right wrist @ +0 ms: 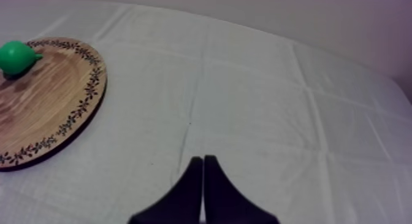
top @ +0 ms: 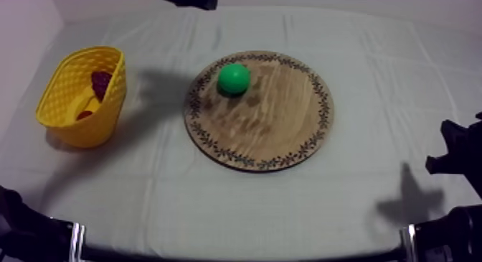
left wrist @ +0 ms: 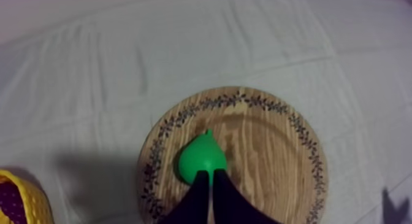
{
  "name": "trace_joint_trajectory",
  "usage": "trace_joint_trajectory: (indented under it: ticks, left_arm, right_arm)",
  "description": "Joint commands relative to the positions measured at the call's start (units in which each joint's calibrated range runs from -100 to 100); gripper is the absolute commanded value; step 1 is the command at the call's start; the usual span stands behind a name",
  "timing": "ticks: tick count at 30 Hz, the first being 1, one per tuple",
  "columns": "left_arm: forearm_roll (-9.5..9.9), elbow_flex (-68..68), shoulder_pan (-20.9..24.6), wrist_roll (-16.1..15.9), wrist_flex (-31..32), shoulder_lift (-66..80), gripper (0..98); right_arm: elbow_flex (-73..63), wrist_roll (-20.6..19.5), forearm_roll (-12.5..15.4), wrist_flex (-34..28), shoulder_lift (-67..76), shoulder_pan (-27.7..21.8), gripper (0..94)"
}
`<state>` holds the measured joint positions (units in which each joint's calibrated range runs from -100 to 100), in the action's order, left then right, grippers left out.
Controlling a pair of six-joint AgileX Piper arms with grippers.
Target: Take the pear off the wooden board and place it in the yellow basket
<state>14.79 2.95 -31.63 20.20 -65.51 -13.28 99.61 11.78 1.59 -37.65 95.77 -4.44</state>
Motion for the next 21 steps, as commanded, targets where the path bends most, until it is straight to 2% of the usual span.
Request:
trace_joint_trajectory:
  ticks: [1, 7, 16, 21]
  left_arm:
    - [0.08, 0.02, -0.03, 0.11, 0.18, -1.52, 0.0]
    - [0.12, -0.69, -0.22, 0.16, 1.50, -3.55, 0.0]
    - [-1.10, -2.67, 0.01, -2.73, 2.87, -4.01, 0.1]
    - [-1.13, -3.58, -0.02, -2.71, 3.20, -3.81, 6.0]
  right_arm:
    - [0.05, 0.01, 0.00, -0.01, -0.01, -0.01, 0.5]
    - [0.05, 0.01, 0.00, -0.01, -0.01, -0.01, 0.5]
    - [0.05, 0.01, 0.00, -0.01, -0.01, -0.01, 0.5]
    - [0.05, 0.01, 0.00, -0.01, -0.01, -0.01, 0.5]
